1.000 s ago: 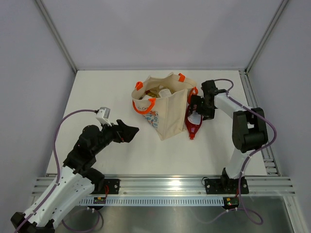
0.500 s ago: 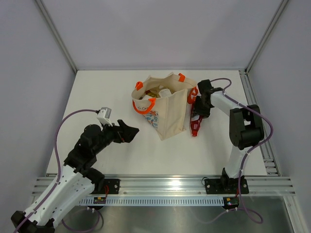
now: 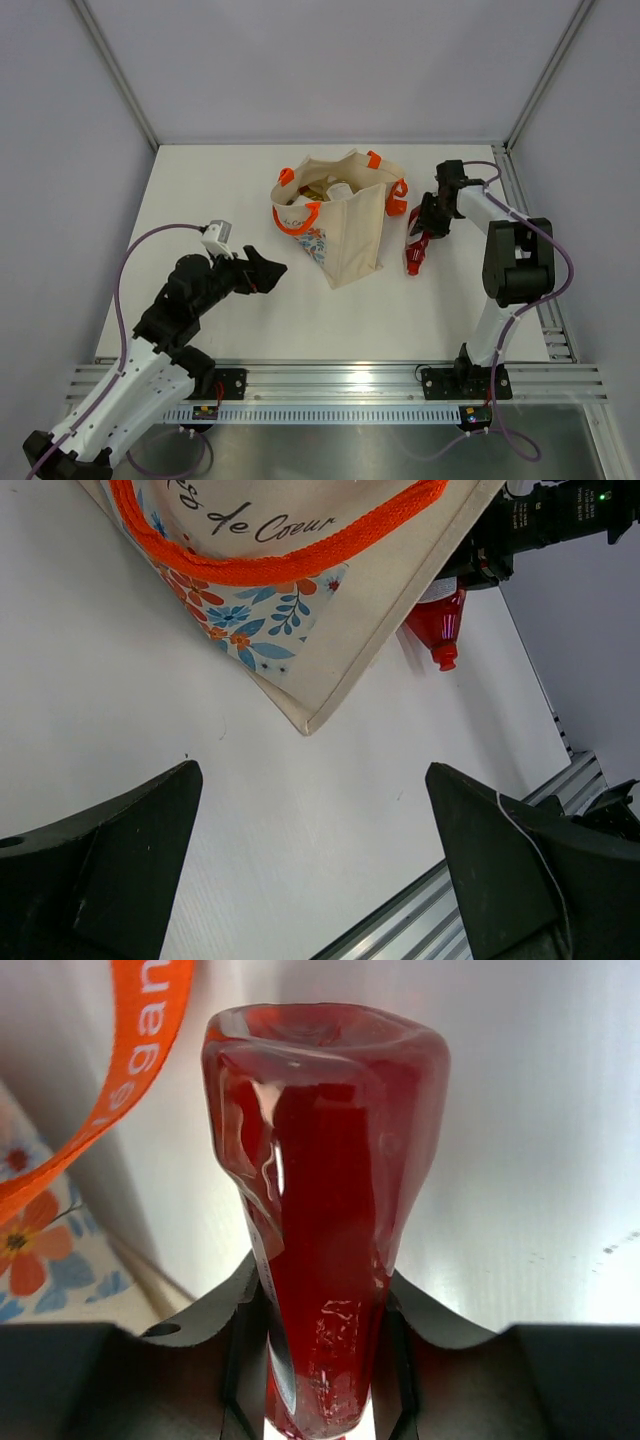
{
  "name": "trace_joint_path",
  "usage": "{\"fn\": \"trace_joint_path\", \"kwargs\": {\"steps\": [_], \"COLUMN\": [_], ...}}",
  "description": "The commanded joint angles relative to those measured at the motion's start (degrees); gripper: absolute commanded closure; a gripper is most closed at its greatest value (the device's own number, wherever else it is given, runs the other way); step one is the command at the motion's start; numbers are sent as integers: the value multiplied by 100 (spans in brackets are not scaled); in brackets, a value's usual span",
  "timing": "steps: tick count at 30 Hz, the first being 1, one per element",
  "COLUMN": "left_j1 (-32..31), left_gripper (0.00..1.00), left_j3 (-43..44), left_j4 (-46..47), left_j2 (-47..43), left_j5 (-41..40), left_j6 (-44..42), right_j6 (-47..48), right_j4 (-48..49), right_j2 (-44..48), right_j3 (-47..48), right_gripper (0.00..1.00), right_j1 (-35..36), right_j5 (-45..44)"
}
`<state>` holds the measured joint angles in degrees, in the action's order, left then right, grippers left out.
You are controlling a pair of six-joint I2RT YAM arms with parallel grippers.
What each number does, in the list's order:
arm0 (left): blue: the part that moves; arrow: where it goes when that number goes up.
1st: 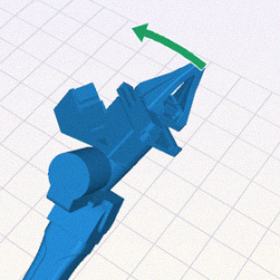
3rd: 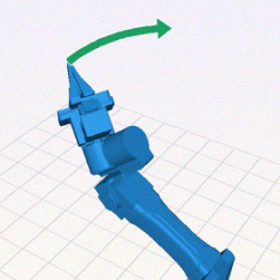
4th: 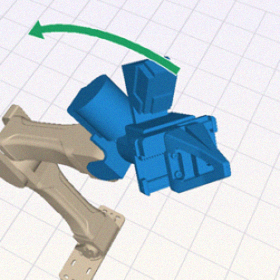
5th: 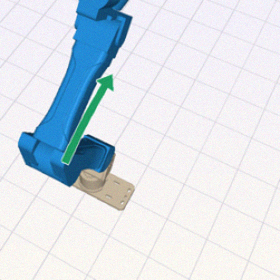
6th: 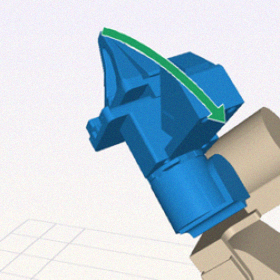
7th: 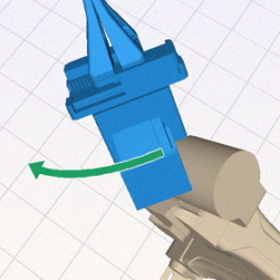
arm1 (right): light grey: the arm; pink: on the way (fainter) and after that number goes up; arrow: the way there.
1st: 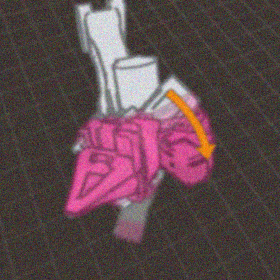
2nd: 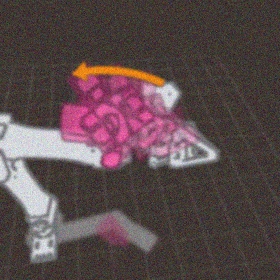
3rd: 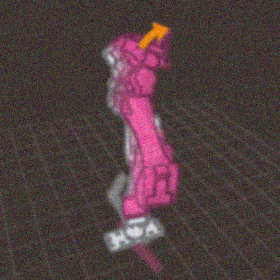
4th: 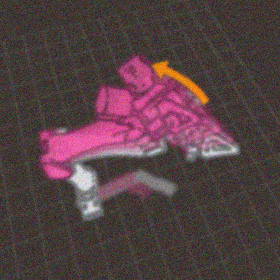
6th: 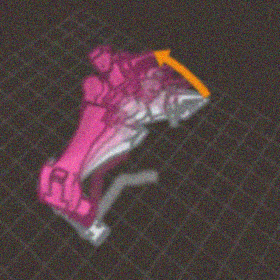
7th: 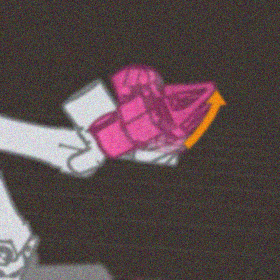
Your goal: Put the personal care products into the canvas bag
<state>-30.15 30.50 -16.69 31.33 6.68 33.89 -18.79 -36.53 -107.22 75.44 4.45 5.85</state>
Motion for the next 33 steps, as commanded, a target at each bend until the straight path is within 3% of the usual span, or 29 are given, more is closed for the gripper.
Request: {"fn": "trace_joint_path", "kwargs": {"steps": [1, 8, 18, 27, 29, 33], "left_j1": [9, 9, 9, 9, 9, 9], "left_gripper": [1, 1, 1, 1, 1, 1], "left_j3": [325, 404, 667, 755, 756, 747], "left_j4": [210, 175, 368, 438, 430, 482], "left_j2": [92, 127, 584, 699, 690, 699], "left_j5": [0, 0, 141, 150, 141, 123], "left_j6": [-128, -67, -137, -251, -269, -295], "right_j6": [279, 156, -467, -1162, -1110, -346], "right_j4": [76, 892, 2097, 2976, 2889, 2126], "right_j2": [-62, 17, 500, 1668, 1853, 1889], "right_j3": [-160, -547, -1057, -672, -294, 663], "right_gripper": [100, 100, 100, 100, 100, 100], "right_j1": [-347, -1437, -2097, -2141, -2080, -1310], "right_j5": [1320, 3410, 4846, 5251, 5312, 5331]}}
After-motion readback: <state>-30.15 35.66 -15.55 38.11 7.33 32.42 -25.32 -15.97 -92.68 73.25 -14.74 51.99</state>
